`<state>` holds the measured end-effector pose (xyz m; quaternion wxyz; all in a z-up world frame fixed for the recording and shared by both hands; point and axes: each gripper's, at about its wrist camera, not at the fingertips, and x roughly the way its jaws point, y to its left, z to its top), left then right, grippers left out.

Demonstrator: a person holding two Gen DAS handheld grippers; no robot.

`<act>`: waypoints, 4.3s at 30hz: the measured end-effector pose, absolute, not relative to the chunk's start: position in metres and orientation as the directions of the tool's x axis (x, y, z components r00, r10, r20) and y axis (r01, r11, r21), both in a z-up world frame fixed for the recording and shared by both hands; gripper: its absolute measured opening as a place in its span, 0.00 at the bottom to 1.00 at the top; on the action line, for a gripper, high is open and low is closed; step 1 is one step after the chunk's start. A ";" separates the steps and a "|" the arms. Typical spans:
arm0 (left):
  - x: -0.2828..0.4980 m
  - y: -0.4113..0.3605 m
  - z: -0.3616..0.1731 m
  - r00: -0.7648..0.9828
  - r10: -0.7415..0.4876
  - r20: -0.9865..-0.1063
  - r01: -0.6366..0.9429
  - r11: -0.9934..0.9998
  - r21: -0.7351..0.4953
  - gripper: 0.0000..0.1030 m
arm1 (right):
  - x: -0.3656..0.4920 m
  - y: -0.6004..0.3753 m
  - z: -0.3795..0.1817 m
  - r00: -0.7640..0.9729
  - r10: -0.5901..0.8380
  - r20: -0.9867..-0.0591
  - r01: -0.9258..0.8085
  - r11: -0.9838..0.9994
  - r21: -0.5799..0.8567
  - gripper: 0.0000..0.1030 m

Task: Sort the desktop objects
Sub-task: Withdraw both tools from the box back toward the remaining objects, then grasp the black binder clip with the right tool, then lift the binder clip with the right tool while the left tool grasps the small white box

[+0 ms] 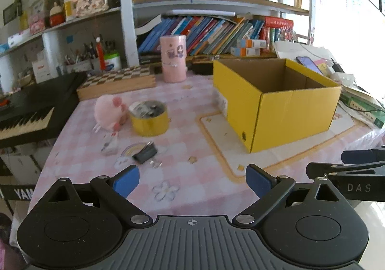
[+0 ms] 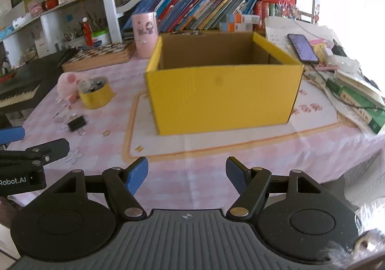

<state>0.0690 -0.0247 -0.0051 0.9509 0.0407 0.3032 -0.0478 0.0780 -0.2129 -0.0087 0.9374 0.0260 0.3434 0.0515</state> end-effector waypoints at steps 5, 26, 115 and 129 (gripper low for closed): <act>0.055 -0.005 -0.010 0.794 -0.061 -0.605 0.113 0.993 0.047 0.94 | 0.064 -0.192 -0.014 0.740 0.132 -0.660 -0.086 0.991 0.102 0.68; 0.023 0.059 -0.011 0.787 0.002 -0.617 0.044 0.997 0.060 0.94 | 0.046 -0.114 -0.020 0.708 0.236 -0.665 -0.224 0.969 0.105 0.66; 0.137 0.100 -0.019 0.684 0.275 -0.676 -0.303 0.950 0.080 1.00 | 0.238 -0.026 -0.047 0.478 0.458 -0.749 -0.644 0.763 0.056 0.63; 0.160 0.100 -0.021 0.652 0.316 -0.689 -0.344 0.934 0.102 1.00 | 0.266 -0.007 -0.062 0.416 0.482 -0.771 -0.727 0.685 0.036 0.37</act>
